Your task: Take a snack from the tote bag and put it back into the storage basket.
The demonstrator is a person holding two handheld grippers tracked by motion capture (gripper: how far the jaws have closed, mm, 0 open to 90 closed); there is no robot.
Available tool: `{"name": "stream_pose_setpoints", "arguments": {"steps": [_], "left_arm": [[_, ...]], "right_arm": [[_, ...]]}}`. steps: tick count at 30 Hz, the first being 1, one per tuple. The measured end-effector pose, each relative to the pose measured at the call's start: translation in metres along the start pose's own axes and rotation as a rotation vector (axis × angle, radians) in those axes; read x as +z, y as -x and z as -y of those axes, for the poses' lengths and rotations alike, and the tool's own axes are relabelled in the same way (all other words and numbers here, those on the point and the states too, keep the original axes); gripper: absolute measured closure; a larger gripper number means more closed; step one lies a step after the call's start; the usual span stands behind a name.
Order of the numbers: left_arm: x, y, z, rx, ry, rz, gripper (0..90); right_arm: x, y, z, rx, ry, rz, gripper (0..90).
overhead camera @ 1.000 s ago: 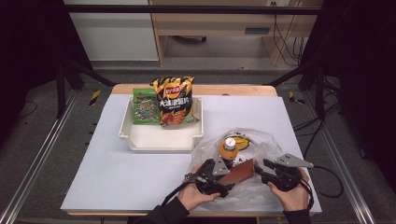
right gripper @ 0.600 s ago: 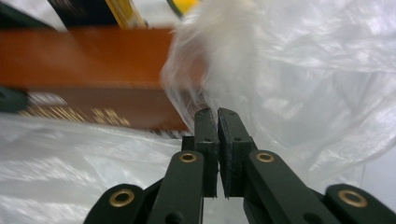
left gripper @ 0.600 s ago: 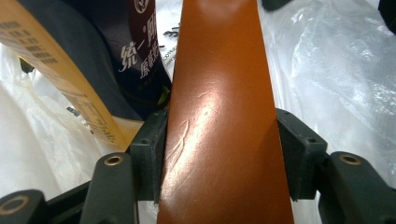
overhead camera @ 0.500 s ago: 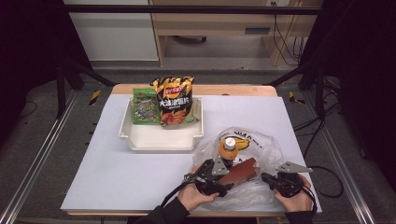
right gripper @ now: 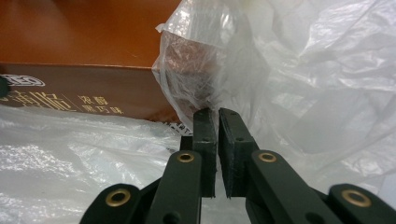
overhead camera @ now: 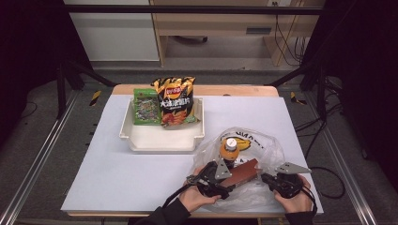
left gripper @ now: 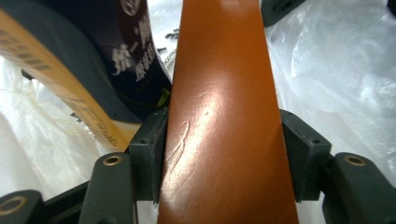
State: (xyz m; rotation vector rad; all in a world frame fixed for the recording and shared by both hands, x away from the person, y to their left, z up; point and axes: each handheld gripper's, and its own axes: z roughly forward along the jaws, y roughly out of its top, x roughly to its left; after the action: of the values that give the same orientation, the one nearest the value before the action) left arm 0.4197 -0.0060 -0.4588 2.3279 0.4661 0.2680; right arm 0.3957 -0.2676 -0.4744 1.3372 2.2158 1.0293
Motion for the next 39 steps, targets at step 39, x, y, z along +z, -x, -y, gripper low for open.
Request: {"name": "stream_pose_setpoints", "arguments": {"steps": [39], "left_arm": [[-0.070,-0.002,-0.028,0.004,0.157,0.012,43.1]], "right_arm": [[-0.012,-0.006,-0.010,-0.014,0.121,-0.040,66.4]]}}
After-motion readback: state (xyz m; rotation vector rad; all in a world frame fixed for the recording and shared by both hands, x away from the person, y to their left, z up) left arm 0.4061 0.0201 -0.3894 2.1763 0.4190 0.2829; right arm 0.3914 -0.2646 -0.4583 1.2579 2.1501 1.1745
